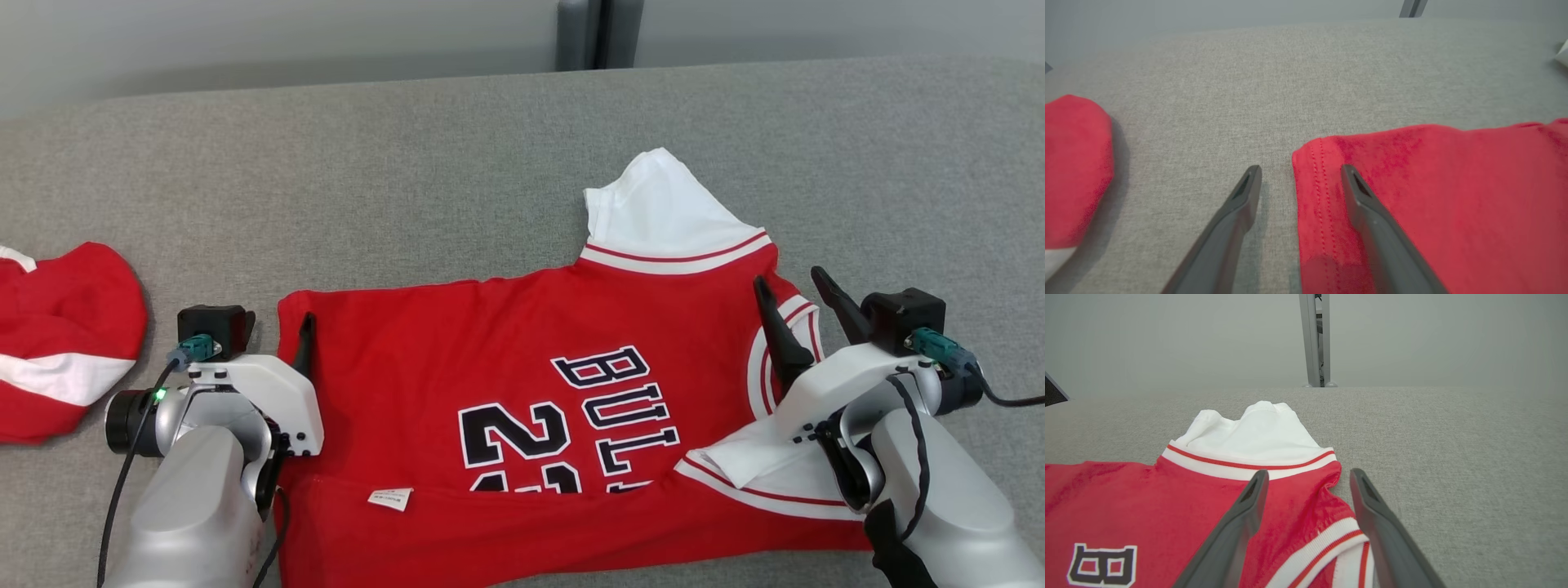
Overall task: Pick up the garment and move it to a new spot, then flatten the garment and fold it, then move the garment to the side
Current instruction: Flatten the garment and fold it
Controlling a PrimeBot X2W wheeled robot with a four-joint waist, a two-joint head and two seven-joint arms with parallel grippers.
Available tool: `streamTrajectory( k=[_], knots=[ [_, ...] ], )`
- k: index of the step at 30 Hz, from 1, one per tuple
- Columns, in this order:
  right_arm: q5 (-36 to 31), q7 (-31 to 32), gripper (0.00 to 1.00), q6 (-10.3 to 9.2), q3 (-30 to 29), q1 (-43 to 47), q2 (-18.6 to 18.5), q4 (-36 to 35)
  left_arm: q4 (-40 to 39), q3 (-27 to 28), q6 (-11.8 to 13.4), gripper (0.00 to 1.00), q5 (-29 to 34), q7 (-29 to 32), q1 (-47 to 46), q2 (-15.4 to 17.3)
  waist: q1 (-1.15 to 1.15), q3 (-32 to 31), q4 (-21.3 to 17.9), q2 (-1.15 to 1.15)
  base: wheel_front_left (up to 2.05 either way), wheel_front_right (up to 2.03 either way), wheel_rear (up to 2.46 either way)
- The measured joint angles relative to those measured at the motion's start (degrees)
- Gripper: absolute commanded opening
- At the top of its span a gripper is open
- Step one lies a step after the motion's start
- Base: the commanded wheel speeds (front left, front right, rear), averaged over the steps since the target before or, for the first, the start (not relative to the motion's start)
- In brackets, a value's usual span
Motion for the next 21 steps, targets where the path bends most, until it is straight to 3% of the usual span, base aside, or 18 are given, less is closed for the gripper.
streamTrajectory(
  k=[7,8,9,10,21],
  knots=[
    [0.89,0.00,1.00,0.00,1.45,-2.59,-0.60,-0.02,5.41,-0.11,0.07,0.98,-0.47,-1.71,-3.08,-0.32,0.00,2.38,-0.81,0.00,0.00,0.00,0.00],
    [0.91,-0.01,1.00,0.00,1.65,-3.25,-0.93,-0.04,5.79,-0.31,0.07,0.63,-0.49,-2.14,-3.53,-0.40,0.00,2.66,-0.76,0.00,0.00,0.00,0.00],
    [1.18,-0.01,1.00,0.00,1.76,-4.04,-1.27,0.08,6.14,-0.57,0.07,0.47,-0.48,-2.50,-3.89,-0.52,0.00,2.93,-0.64,0.00,0.00,0.00,0.00],
    [1.41,0.00,1.00,0.00,1.97,-4.90,-1.58,0.29,6.45,-0.89,0.04,0.00,-0.45,-2.92,-4.26,-0.64,0.00,3.17,-0.46,0.00,0.00,0.00,0.00],
    [2.30,4.86,1.00,0.00,7.03,-19.21,-5.23,6.16,4.09,-4.55,-0.45,0.00,0.47,-5.36,-8.12,-2.63,0.00,6.36,4.57,0.00,0.00,0.00,0.00]
  ],
)
